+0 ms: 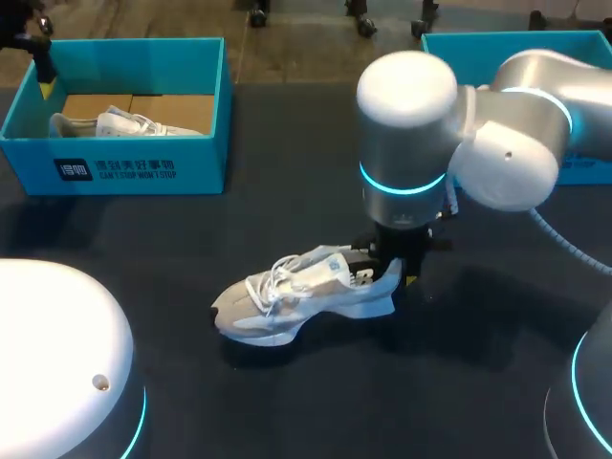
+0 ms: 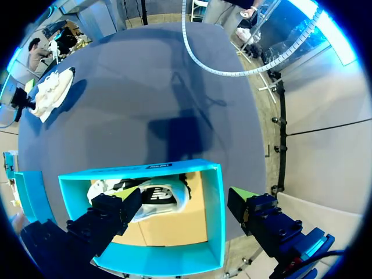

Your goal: Take the shoe out of the shoebox, open the shoe tongue, remove and reinsert the insole, then place the shoe into the shoebox

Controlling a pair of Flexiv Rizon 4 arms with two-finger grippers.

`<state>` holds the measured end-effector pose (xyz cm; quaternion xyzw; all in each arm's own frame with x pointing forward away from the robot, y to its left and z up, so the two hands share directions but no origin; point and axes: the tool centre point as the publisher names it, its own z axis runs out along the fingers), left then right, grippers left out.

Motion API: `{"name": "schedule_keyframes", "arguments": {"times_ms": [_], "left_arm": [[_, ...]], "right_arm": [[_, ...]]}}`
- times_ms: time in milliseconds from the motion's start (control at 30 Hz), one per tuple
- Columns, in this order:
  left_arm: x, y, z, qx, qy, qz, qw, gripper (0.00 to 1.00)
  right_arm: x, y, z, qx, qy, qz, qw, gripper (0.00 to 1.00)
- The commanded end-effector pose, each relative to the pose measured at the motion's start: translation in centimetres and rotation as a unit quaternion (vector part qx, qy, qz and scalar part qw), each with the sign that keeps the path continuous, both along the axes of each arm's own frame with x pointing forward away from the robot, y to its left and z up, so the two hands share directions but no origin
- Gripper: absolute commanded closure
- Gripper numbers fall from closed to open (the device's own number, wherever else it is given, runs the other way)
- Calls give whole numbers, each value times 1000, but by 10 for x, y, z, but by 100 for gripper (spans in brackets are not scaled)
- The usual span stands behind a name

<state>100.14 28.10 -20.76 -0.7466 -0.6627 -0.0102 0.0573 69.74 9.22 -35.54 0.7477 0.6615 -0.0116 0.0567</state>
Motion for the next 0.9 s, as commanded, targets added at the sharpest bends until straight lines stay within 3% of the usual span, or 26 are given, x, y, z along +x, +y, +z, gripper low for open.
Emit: {"name": "schedule_keyframes", "arguments": {"times_ms": [33, 467, 800, 833, 867, 900], "left_arm": [[-1, 0, 0, 1, -1, 0, 1000, 0], [-1, 0, 0, 1, -1, 0, 1000, 0], [-1, 0, 0, 1, -1, 0, 1000, 0], [-1, 0, 0, 1, -1, 0, 1000, 0], [-1, 0, 0, 1, -1, 0, 1000, 0], [-1, 0, 0, 1, -1, 0, 1000, 0]], "right_arm": [[-7, 9, -11, -4, 5, -1, 1000, 100], [-17, 14, -45, -1, 21, 1, 1000, 100], [-18, 17, -54, 0, 28, -7, 1000, 100], [-18, 17, -54, 0, 28, -9, 1000, 93], [-18, 17, -52, 0, 30, -12, 999, 63], [-18, 16, -49, 1, 29, -18, 999, 13]]}}
